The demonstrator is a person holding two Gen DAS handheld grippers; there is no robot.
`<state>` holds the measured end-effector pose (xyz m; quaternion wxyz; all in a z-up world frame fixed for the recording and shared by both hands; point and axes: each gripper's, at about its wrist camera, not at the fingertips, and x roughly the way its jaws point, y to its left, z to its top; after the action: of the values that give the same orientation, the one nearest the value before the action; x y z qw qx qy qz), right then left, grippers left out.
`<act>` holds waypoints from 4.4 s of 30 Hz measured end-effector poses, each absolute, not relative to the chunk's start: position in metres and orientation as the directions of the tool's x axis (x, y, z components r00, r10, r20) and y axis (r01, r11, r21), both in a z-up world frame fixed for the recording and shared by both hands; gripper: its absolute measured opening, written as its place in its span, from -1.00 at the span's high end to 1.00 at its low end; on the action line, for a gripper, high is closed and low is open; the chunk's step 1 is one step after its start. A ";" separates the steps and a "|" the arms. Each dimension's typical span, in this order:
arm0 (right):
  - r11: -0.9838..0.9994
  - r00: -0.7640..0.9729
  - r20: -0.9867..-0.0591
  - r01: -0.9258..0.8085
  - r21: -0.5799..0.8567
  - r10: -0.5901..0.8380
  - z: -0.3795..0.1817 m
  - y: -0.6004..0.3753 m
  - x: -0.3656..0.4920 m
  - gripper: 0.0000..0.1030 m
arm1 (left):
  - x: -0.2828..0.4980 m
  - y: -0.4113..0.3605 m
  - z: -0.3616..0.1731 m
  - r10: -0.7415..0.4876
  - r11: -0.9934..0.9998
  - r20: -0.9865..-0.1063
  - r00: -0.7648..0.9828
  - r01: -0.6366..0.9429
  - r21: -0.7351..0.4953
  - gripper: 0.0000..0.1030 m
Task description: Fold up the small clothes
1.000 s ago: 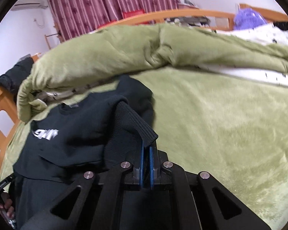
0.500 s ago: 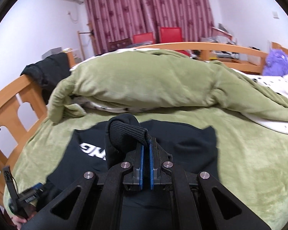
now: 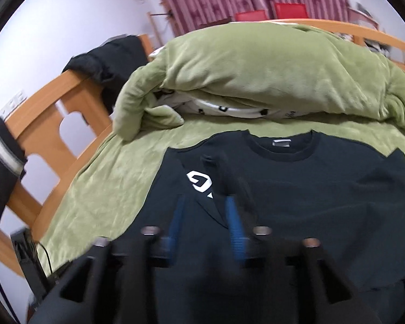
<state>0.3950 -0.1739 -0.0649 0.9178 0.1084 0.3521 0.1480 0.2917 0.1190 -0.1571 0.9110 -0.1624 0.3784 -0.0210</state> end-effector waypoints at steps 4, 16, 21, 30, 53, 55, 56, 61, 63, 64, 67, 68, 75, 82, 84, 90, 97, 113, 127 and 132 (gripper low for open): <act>0.955 0.747 -0.597 -0.192 0.228 0.293 -0.064 -0.190 0.374 0.06 | 0.292 0.114 -0.160 -0.163 0.951 -0.688 0.707 -0.073 -0.301 -0.49; 0.990 0.717 -0.692 0.142 0.020 -0.088 -0.126 -0.342 0.315 0.06 | 0.289 0.088 -0.169 -0.183 0.968 -0.698 0.692 0.005 -0.250 -0.48; 0.973 0.691 -0.717 0.217 0.079 -0.096 -0.151 -0.389 0.294 0.06 | 0.289 0.074 -0.169 -0.205 0.970 -0.703 0.681 0.043 -0.241 -0.46; 0.960 0.715 -0.698 0.226 0.163 -0.050 -0.165 -0.423 0.262 0.15 | 0.295 0.036 -0.141 -0.223 0.970 -0.670 0.708 0.096 -0.222 -0.46; 0.958 0.765 -0.643 0.202 0.202 -0.025 -0.138 -0.455 0.241 0.15 | 0.428 -0.024 -0.120 -0.200 0.941 -0.666 0.719 -0.048 -0.335 0.47; 0.963 0.761 -0.648 0.202 0.176 -0.041 -0.141 -0.452 0.242 0.15 | 0.430 -0.027 -0.115 -0.179 0.954 -0.664 0.726 -0.038 -0.299 0.82; 0.965 0.758 -0.651 0.202 0.166 -0.047 -0.142 -0.451 0.243 0.15 | 0.426 -0.028 -0.111 -0.174 0.956 -0.648 0.741 -0.029 -0.290 0.82; 0.967 0.753 -0.657 0.196 0.165 -0.041 -0.145 -0.447 0.244 0.15 | 0.389 -0.015 -0.072 -0.181 0.962 -0.531 0.828 0.036 -0.271 0.82; 0.967 0.757 -0.652 0.194 0.167 -0.039 -0.144 -0.445 0.243 0.15 | 0.377 -0.006 -0.067 -0.164 0.969 -0.519 0.839 0.037 -0.246 0.82; 0.966 0.760 -0.649 0.193 0.170 -0.037 -0.143 -0.445 0.243 0.15 | 0.369 0.000 -0.070 -0.145 0.975 -0.522 0.840 0.031 -0.221 0.81; 0.966 0.764 -0.644 0.191 0.175 -0.035 -0.142 -0.444 0.241 0.15 | 0.359 0.014 -0.087 -0.118 0.982 -0.564 0.818 0.013 -0.188 0.81; 0.965 0.765 -0.643 0.191 0.179 -0.032 -0.142 -0.444 0.241 0.15 | 0.358 0.019 -0.096 -0.117 0.982 -0.586 0.802 0.007 -0.186 0.81; 0.970 0.763 -0.645 0.190 0.153 -0.048 -0.144 -0.436 0.244 0.15 | 0.344 0.042 -0.144 -0.079 0.985 -0.702 0.708 -0.054 -0.166 0.75; 0.975 0.748 -0.661 0.182 0.130 -0.051 -0.152 -0.428 0.251 0.15 | 0.336 0.039 -0.135 -0.102 0.987 -0.656 0.748 -0.004 -0.158 0.19; 0.976 0.743 -0.667 0.176 0.126 -0.048 -0.154 -0.425 0.252 0.15 | 0.344 0.033 -0.134 -0.114 0.986 -0.647 0.754 0.009 -0.164 0.04; 0.986 0.717 -0.696 0.145 0.085 -0.046 -0.164 -0.416 0.257 0.15 | 0.361 0.014 -0.164 -0.082 0.995 -0.706 0.703 0.011 -0.104 0.04; 0.991 0.677 -0.734 0.126 0.039 -0.057 -0.180 -0.406 0.263 0.15 | 0.353 0.015 -0.184 -0.058 0.998 -0.729 0.683 0.028 -0.053 0.03; 0.986 0.662 -0.747 0.157 0.046 -0.070 -0.190 -0.402 0.256 0.22 | 0.306 0.023 -0.178 -0.073 0.997 -0.717 0.693 0.038 -0.065 0.03; 0.965 0.686 -0.724 0.227 0.129 -0.064 -0.172 -0.401 0.203 0.44 | 0.230 0.047 -0.151 -0.127 0.992 -0.702 0.701 0.083 -0.097 0.03; 0.972 0.691 -0.718 0.215 0.094 -0.083 -0.160 -0.386 0.170 0.44 | 0.199 0.049 -0.142 -0.129 0.992 -0.685 0.717 0.095 -0.088 0.03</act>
<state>0.1703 -0.3863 -0.1605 0.9154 0.0855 0.3848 -0.0815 0.1994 0.0490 -0.1423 0.9263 -0.0231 0.3712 -0.0603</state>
